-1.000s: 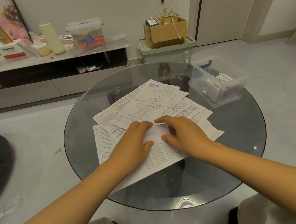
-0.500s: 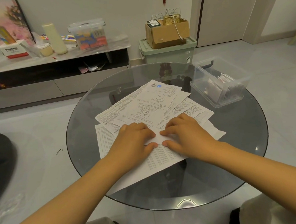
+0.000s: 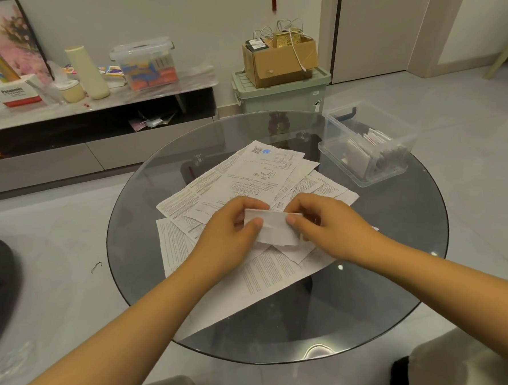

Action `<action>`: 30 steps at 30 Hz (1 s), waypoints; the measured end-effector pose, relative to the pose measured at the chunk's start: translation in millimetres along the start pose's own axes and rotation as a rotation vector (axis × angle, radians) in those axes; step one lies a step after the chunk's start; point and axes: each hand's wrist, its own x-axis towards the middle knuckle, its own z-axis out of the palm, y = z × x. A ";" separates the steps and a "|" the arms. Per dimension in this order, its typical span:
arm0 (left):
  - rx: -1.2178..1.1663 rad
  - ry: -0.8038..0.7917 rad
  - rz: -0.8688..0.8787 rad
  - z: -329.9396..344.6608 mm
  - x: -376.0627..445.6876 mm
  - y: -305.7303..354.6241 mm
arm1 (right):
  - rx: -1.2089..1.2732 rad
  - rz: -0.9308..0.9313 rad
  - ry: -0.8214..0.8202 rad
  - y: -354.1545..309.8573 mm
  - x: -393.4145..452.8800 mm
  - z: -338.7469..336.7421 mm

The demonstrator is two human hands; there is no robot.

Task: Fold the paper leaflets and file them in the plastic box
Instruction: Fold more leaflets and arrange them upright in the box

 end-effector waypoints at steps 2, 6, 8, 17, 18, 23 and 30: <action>-0.117 0.071 -0.081 2.2 1.0 5.0 | 0.129 0.039 -0.009 -1.7 -0.3 -3.6; -0.157 0.153 -0.098 7.2 3.9 9.8 | 0.300 0.078 0.008 -5.2 -3.0 -3.4; -0.139 0.106 -0.066 8.6 5.1 12.9 | 0.311 0.096 0.073 -5.8 -2.8 -5.1; 0.127 0.101 0.094 21.0 16.3 21.3 | 0.008 0.037 0.281 -1.2 1.3 -20.4; 0.186 0.082 0.129 22.0 19.7 24.7 | -0.036 0.001 0.278 -0.6 2.4 -24.7; 0.320 0.056 0.251 30.8 34.8 40.3 | -0.124 0.004 0.227 -0.7 8.4 -45.0; 0.041 0.139 0.252 53.0 62.6 65.9 | 0.020 0.111 0.345 13.2 15.4 -80.6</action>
